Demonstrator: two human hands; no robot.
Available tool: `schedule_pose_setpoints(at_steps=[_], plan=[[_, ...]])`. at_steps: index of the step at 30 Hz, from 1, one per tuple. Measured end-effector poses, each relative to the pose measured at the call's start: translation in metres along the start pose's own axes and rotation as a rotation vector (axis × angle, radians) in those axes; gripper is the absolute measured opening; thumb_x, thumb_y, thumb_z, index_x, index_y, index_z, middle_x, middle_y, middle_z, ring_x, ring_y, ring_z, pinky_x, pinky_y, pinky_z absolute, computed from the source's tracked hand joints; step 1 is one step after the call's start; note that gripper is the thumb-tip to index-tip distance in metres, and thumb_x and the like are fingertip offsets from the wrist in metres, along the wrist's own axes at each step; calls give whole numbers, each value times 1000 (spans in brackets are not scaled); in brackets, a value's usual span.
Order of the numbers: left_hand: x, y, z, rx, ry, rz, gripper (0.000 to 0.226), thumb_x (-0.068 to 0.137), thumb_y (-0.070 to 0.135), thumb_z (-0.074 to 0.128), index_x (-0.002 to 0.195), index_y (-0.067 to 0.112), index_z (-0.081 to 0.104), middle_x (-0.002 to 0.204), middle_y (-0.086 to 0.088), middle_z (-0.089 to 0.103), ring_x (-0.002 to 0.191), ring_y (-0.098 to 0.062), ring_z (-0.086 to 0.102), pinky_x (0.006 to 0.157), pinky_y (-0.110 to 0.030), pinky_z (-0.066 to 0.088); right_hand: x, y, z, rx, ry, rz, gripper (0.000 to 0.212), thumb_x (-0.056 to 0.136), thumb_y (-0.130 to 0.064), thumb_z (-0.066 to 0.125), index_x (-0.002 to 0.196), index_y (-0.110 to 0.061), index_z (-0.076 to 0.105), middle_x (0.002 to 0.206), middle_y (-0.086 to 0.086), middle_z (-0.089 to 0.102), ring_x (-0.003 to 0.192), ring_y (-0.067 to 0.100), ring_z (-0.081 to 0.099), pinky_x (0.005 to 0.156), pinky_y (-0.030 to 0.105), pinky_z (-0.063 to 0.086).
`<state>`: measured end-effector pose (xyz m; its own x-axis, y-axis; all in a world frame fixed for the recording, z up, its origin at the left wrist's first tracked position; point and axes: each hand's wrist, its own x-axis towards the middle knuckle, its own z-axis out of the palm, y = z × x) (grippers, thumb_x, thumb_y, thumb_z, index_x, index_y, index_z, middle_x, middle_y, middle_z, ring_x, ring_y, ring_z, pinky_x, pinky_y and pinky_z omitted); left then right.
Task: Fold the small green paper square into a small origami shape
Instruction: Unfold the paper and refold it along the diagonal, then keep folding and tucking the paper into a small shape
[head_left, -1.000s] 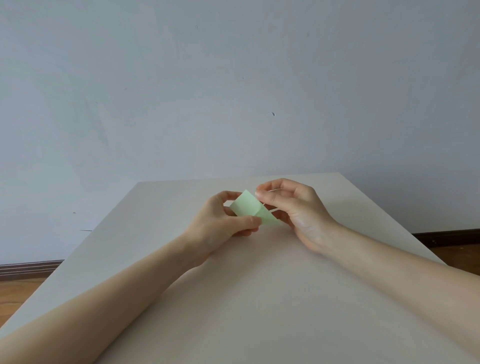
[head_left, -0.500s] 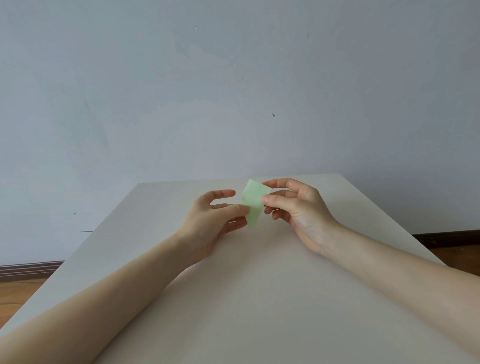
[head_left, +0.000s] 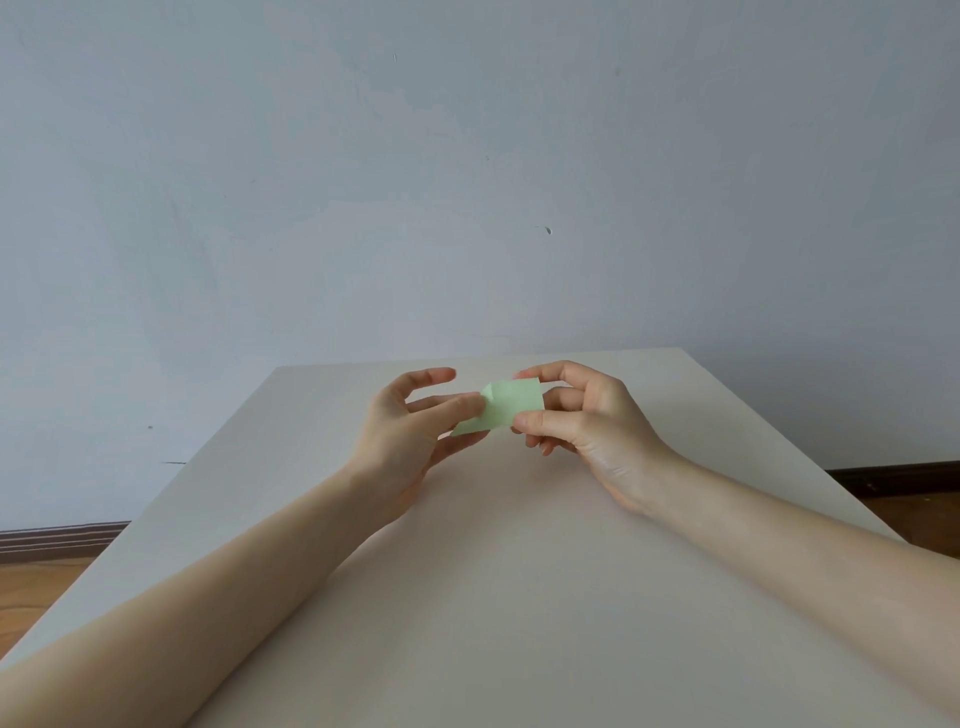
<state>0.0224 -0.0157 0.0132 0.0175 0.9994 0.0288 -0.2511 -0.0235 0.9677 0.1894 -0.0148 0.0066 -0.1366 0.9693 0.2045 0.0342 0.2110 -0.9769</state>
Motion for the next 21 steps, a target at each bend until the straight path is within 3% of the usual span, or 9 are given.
schedule_pose_setpoints(at_steps=[5,8,13,21], plan=[[2,0,-4,-33,5,-8,40,80,1,67,117,5,51,97,-14,71,70,-14,71,65,-22,58,-2,-1,-2,-120,-95,-69,60,73,4,71,120,-29,52,73,-1,65,67,15,56,69,22,47],[3,1,-6,-42,10,-13,41,80,1,67,117,5,52,99,-14,71,70,-12,71,65,-21,57,-3,-2,-3,-155,-121,-102,50,76,7,66,111,-27,59,78,-3,66,69,12,55,73,21,45],[4,1,-7,-39,18,-10,39,81,2,67,117,6,53,96,-11,72,70,-11,71,64,-19,56,-2,-1,-4,-151,-110,-130,26,77,5,67,92,-16,69,85,9,66,72,15,57,74,23,47],[3,3,-6,-47,-29,-2,33,79,3,68,110,9,58,82,-2,76,72,-10,71,64,-16,54,0,1,-4,-128,-91,-152,7,81,-8,68,80,-15,69,80,9,65,70,14,58,61,20,47]])
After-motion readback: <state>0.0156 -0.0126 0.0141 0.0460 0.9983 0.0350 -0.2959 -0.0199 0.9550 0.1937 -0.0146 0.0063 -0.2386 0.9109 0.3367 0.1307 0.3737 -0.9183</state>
